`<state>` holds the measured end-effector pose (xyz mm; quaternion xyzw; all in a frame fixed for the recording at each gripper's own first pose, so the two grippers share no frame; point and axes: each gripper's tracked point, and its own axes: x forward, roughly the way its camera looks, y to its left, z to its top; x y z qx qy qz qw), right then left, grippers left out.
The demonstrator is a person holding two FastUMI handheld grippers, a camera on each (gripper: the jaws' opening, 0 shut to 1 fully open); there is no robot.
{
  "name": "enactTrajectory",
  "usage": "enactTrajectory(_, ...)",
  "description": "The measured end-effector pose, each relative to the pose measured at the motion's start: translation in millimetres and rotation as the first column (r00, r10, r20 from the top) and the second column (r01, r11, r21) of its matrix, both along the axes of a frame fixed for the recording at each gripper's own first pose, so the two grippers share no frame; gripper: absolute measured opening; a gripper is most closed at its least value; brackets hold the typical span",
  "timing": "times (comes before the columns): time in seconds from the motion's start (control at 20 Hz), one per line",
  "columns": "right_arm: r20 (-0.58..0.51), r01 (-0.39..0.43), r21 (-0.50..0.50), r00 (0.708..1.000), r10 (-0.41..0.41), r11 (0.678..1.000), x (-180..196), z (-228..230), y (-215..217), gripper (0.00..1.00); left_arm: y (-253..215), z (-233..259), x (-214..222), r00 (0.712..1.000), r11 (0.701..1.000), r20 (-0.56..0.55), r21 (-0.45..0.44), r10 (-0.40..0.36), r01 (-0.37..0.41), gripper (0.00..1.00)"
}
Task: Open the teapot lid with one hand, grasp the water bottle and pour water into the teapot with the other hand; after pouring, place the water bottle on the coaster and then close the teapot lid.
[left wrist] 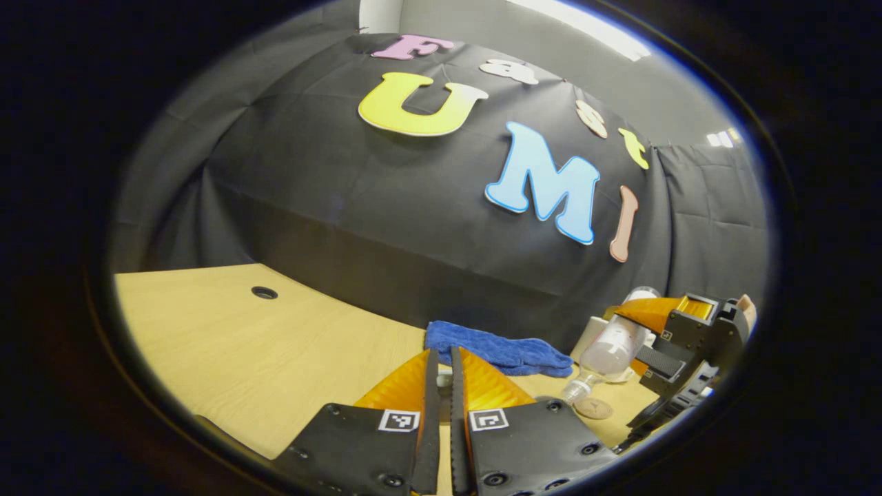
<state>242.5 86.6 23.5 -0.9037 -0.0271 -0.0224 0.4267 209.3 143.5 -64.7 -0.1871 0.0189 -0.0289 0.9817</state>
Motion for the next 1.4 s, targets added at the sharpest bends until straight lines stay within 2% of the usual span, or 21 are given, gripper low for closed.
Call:
enactTrajectory(0.05,0.000,-0.004,-0.006,1.000,0.004,1.000,0,0,2,0.73,0,0,-1,1.000,1.000,0.001,0.000,0.001,-0.001,0.12)
enactTrajectory(0.15,0.006,-0.014,-0.024,1.000,0.014,1.000,-1,2,4,0.73,1,-1,0,1.000,1.000,0.001,-0.001,0.004,-0.004,0.15)
enactTrajectory(0.2,0.005,-0.017,-0.028,1.000,0.017,0.999,-2,2,5,0.72,2,-1,0,1.000,1.000,0.001,-0.001,0.005,-0.005,0.12)
enactTrajectory(0.3,0.007,-0.024,-0.041,1.000,0.025,0.999,-1,3,8,0.72,2,0,-1,1.000,1.000,0.000,-0.003,0.005,-0.005,0.15)
enactTrajectory(0.4,0.011,-0.031,-0.056,0.999,0.031,0.998,-1,4,8,0.72,2,-2,0,1.000,1.000,-0.002,-0.003,0.005,-0.005,0.12)
enactTrajectory(0.45,0.014,-0.033,-0.061,0.999,0.034,0.998,-1,5,7,0.72,2,-2,0,1.000,1.000,-0.003,-0.002,0.004,-0.004,0.15)
enactTrajectory(0.7,0.023,-0.036,-0.074,0.999,0.038,0.997,0,5,8,0.72,2,-2,0,1.000,1.000,-0.006,0.000,0.003,-0.003,0.15)
enactTrajectory(0.9,-0.026,-0.006,0.011,1.000,0.006,1.000,4,-2,0,0.72,5,-1,-1,1.000,1.000,0.002,0.000,0.011,-0.011,0.15)
enactTrajectory(1.05,-0.108,0.053,0.163,0.994,-0.035,0.985,4,-20,-12,0.73,13,4,-2,0.999,0.999,0.019,-0.004,0.034,-0.034,0.15)
enactTrajectory(1.15,-0.184,0.121,0.314,0.981,-0.065,0.942,3,-34,-25,0.73,17,4,-2,0.999,0.999,0.022,-0.007,0.046,-0.046,0.15)
enactTrajectory(1.2,-0.226,0.169,0.392,0.970,-0.083,0.905,2,-42,-32,0.73,17,3,-1,0.999,0.999,0.019,-0.007,0.050,-0.050,0.12)
enactTrajectory(1.3,-0.270,0.232,0.527,0.958,-0.098,0.818,6,-49,-41,0.73,21,2,-1,0.998,0.998,0.014,-0.004,0.058,-0.058,0.15)
enactTrajectory(1.4,-0.308,0.286,0.629,0.945,-0.106,0.723,4,-54,-51,0.73,22,2,-2,0.998,0.998,0.016,-0.007,0.062,-0.062,0.12)
